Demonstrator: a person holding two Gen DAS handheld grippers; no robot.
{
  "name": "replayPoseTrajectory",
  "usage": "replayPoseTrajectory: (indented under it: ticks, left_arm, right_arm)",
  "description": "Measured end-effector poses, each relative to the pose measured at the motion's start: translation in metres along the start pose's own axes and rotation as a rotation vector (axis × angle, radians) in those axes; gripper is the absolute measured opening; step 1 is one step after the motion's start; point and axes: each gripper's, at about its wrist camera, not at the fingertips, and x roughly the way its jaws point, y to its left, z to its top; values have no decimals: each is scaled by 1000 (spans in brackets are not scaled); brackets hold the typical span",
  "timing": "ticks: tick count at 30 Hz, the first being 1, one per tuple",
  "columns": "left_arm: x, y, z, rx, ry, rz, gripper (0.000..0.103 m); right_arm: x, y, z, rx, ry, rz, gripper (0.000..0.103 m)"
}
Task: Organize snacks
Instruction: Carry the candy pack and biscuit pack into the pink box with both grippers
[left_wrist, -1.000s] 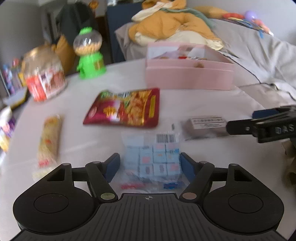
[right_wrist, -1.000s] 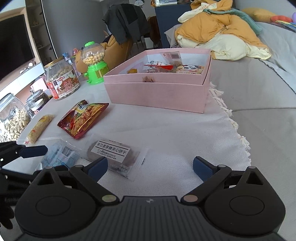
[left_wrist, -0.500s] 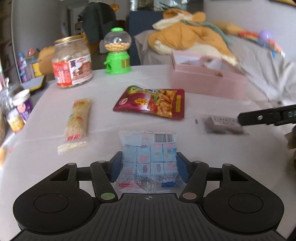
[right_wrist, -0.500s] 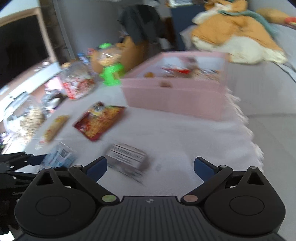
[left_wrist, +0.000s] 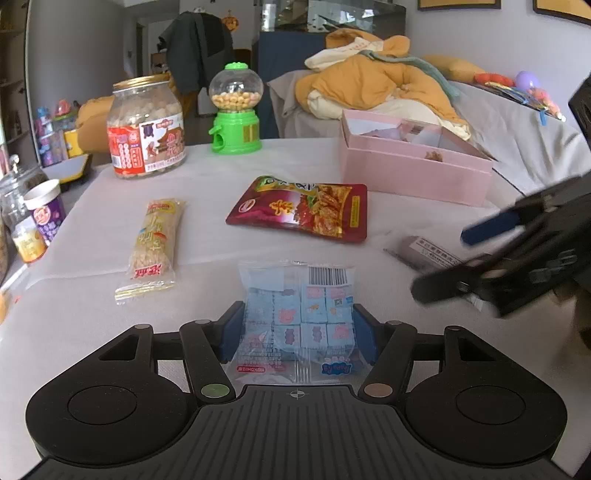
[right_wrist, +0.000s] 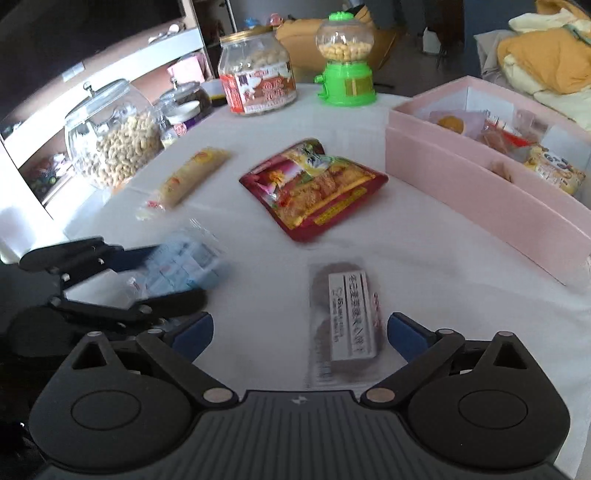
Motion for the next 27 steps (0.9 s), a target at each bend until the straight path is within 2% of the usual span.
replayPoseTrajectory:
  ticks: [4,5,8,11,12,13,16,25,26,27]
  left_arm:
    - [-1,0,-1,0,-3,-1,67]
    - [-1,1,-1,0,-3,-1,67]
    - [-1,1,-2,0,-3,-1,67]
    - [-1,1,-2,0,-3,-1,67]
    - [-1,1,-2,0,-3,-1,67]
    - [-1,1,-2,0,-3,-1,67]
    - [-1,1,-2,6,-2,2,67]
    - [-3,-1,4,11,25,-2,65]
    - [-6,-2,9,-9,28,-30,65]
    - [-14,-4,20,-22,2,-91,65]
  right_arm:
    - [11,10,4,-84,-24,-251,101]
    - [15,10,5,-82,-20,-280,101]
    - [20,5,7,-45,-24,-248,99]
    - [16,14,3,-71,-34,-210,67]
    - [13,17,2,-85,-28,-190,44]
    - [9,21,3,-92,-17,-181,37]
    - [-3,25,1,-94,-11,-186,36]
    - [-72,-11,-15,18,-135,-233,36]
    - [-79,-17,-19,32,-150,-244,36]
    - [-86,-22,-21,46,-167,-255,36]
